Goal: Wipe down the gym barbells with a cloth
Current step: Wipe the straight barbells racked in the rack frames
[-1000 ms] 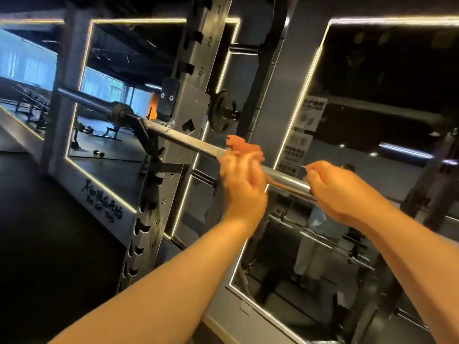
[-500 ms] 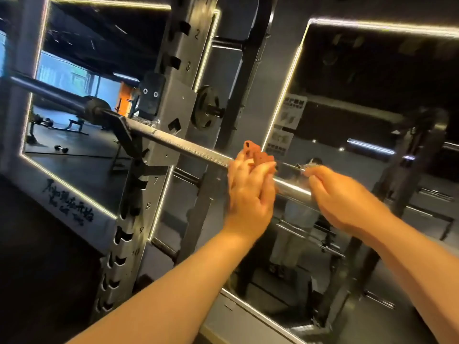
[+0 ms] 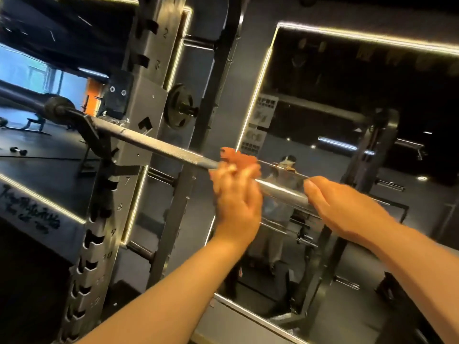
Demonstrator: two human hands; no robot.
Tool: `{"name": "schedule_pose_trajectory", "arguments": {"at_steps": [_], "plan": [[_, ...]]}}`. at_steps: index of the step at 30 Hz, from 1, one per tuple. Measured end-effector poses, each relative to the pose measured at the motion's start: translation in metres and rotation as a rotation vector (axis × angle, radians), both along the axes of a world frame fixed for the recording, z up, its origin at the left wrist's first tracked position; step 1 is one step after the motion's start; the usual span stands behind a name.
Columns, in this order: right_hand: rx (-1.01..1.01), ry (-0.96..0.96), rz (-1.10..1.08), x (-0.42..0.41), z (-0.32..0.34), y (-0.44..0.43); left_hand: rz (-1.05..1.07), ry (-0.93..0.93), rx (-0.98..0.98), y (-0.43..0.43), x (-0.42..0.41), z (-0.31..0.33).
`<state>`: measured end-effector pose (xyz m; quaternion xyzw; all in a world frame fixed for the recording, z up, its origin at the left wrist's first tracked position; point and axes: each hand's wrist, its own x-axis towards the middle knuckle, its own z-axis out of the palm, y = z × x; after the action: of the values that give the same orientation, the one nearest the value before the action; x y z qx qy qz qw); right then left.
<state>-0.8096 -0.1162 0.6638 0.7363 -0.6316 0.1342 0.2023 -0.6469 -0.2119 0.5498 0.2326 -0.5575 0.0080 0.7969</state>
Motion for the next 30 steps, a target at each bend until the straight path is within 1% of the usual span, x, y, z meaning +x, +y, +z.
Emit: {"name": "schedule_pose_trajectory", "arguments": {"at_steps": [2, 3, 4, 6, 8, 11, 14, 17, 22, 25, 28, 30], "plan": [[-0.02, -0.039, -0.04, -0.025, -0.001, 0.016, -0.108, 0.303, 0.116, 0.002, 0.009, 0.015], [-0.032, -0.034, -0.064, -0.034, -0.004, 0.026, -0.162, 0.396, 0.163, 0.005, 0.007, 0.022], [-0.035, -0.007, -0.083, -0.041, -0.007, 0.035, -0.191, 0.452, 0.213, 0.01, -0.001, 0.025], [-0.039, 0.041, -0.1, -0.052, -0.012, 0.052, -0.234, 0.506, 0.304, 0.023, -0.027, 0.027], [-0.053, 0.034, -0.078, -0.062, -0.016, 0.067, -0.304, 0.498, 0.342, 0.041, -0.06, 0.026], [-0.104, -0.073, -0.018, -0.084, -0.025, 0.081, -0.41, 0.46, 0.334, 0.076, -0.114, 0.024], [-0.162, -0.118, 0.01, -0.111, -0.034, 0.098, -0.545, 0.474, 0.395, 0.114, -0.16, 0.028], [-0.164, -0.116, -0.023, -0.146, -0.038, 0.12, -0.601, 0.522, 0.43, 0.138, -0.197, 0.031], [-0.19, -0.124, -0.098, -0.208, -0.043, 0.157, -0.668, 0.504, 0.461, 0.186, -0.262, 0.037], [-0.21, -0.166, -0.157, -0.233, -0.045, 0.175, -0.696, 0.447, 0.521, 0.212, -0.295, 0.039], [-0.207, -0.186, -0.187, -0.256, -0.046, 0.19, -0.733, 0.313, 0.554, 0.233, -0.326, 0.03], [-0.207, -0.184, -0.182, -0.267, -0.048, 0.198, -0.81, 0.301, 0.583, 0.238, -0.331, 0.027]]}}
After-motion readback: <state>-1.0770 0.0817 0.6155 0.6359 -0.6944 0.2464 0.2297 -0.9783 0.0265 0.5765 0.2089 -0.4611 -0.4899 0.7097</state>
